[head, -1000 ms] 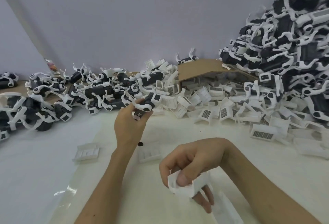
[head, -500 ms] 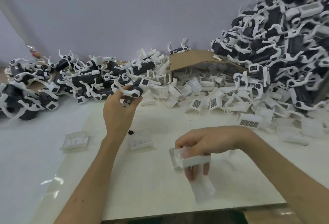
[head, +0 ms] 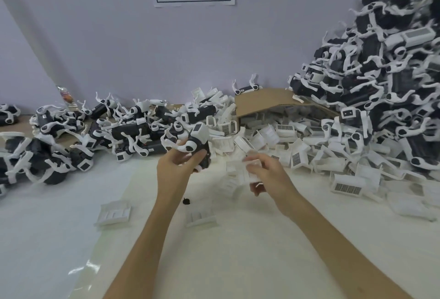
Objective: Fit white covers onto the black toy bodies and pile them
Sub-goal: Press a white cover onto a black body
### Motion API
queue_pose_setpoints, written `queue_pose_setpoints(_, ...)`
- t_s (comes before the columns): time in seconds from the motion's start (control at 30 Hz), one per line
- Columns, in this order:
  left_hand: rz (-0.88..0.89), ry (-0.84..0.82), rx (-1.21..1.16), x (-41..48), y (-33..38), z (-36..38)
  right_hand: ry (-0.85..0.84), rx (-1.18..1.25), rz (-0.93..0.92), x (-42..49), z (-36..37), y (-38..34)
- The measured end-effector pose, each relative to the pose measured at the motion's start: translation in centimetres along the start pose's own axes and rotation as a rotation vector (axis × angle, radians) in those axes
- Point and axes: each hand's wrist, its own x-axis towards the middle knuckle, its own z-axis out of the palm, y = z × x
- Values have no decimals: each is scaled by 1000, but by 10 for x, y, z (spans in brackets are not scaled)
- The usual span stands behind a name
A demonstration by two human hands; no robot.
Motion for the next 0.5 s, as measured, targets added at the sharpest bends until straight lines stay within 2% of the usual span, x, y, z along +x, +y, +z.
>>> queue_pose_setpoints(0.23,-284,-222,-334,-9,11,14,71,198,86,4,-6,7)
queue_pose_setpoints(0.5,-408,-267,-403,-19,11,29,203,69,-111,0,-6,8)
